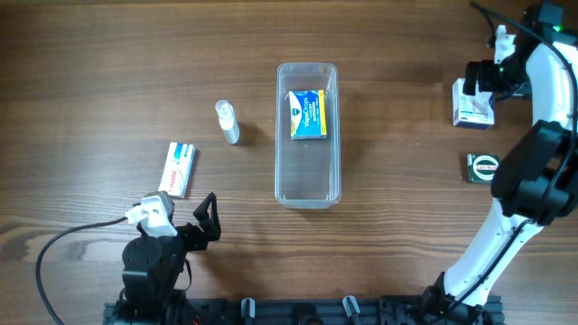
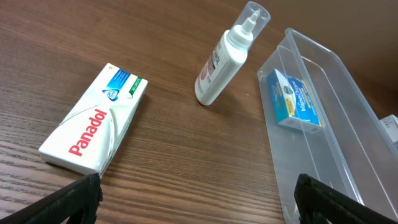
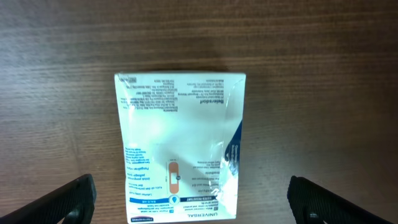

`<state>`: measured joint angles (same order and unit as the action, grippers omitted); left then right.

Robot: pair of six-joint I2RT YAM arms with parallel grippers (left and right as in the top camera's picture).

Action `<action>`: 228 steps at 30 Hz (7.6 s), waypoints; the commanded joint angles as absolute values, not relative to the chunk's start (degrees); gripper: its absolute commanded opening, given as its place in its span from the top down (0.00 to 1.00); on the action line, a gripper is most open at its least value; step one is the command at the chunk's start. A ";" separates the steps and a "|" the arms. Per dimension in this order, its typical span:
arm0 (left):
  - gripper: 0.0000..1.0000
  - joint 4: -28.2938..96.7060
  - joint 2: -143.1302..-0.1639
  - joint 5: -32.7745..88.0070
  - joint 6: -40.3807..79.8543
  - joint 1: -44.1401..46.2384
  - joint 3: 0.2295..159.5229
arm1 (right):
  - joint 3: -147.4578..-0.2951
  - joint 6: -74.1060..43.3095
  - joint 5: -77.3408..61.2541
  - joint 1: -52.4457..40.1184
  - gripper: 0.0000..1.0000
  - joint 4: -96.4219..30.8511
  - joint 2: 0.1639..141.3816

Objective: Pack container

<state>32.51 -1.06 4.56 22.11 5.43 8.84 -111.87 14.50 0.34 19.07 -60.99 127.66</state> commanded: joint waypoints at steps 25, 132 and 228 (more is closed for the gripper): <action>0.00 32.16 -0.82 4.47 20.99 4.97 8.69 | -111.98 13.39 -2.39 20.49 0.01 -59.55 136.20; 0.00 32.16 -0.82 4.47 20.99 4.97 8.69 | -100.73 -88.09 -0.05 -40.34 0.00 -74.98 114.65; 0.00 32.16 -0.82 4.47 20.99 4.97 8.69 | -84.99 -74.96 -0.03 -37.65 0.33 -61.78 108.05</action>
